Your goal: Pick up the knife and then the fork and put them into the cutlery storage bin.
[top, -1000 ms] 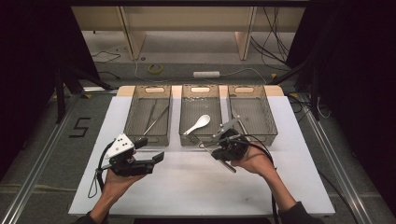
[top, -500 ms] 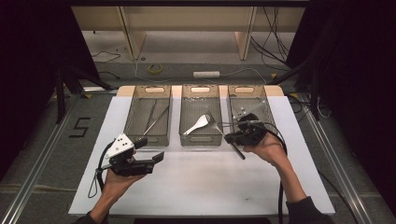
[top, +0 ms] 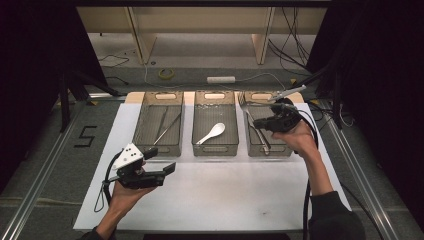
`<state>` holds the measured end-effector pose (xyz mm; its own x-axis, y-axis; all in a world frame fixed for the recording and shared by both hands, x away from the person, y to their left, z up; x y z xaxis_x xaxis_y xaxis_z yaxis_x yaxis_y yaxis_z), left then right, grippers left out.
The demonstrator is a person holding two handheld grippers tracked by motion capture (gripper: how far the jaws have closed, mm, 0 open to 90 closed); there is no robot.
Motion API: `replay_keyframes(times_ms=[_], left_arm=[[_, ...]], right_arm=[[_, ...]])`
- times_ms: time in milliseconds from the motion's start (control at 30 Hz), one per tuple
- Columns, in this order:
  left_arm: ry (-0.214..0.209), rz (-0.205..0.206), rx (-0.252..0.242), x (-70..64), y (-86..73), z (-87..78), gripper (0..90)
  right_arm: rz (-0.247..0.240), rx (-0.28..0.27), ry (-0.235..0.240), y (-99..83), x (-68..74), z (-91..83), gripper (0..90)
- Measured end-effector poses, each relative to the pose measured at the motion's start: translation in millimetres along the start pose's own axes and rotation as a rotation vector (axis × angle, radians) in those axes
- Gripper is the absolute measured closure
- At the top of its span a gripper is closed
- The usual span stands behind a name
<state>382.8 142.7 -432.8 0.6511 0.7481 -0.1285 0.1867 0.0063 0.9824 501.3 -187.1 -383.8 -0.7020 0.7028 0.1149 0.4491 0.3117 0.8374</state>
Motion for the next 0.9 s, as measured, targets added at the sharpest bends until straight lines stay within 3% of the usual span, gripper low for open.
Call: replay_keyframes(times_ms=[233,467,900], left_arm=[[0.0,-0.001,-0.001,-0.2,0.1,-0.1,17.3],[0.0,-0.002,-0.001,-0.1,0.1,-0.1,17.3],[-0.002,-0.002,-0.001,-0.2,0.0,-0.1,17.3]], right_arm=[[0.041,0.002,-0.064,10.1,-27.7,-0.7,84.9],[0.099,0.016,-0.117,4.5,-51.6,8.1,84.9],[0.15,0.049,-0.187,-6.4,-75.8,23.4,84.9]])
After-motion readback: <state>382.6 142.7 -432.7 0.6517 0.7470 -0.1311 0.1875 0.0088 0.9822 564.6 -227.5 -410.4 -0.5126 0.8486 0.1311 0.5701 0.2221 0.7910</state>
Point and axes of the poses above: each handheld gripper's, and its own axes: z roughly forward along the jaws, y roughly out of its top, x roughly to its left, the point moved 7 cm from there along z, roughly forward along the jaws, and after that the axes turned 13 degrees about -x, right-handed, at the moved point
